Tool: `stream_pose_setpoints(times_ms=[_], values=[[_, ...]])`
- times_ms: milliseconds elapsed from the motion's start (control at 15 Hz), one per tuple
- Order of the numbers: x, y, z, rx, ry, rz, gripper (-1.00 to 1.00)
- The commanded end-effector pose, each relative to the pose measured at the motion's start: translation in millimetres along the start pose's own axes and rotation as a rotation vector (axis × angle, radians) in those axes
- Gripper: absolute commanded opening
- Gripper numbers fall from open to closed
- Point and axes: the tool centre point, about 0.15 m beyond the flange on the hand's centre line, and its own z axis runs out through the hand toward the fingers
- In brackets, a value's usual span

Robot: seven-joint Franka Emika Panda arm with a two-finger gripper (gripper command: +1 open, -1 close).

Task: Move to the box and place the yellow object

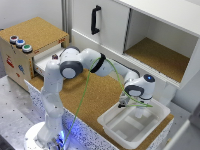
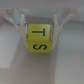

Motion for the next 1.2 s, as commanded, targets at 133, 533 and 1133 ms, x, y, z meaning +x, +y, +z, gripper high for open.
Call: stream_pose_setpoints(times_ms=[133, 533, 1133], values=[[-6, 5, 17, 0.059, 0.003, 0.201, 1.00], [-13, 10, 6, 0.099, 0.001, 0.223, 1.00], [-27, -2, -63, 0.193, 0.077, 0.140, 1.00]])
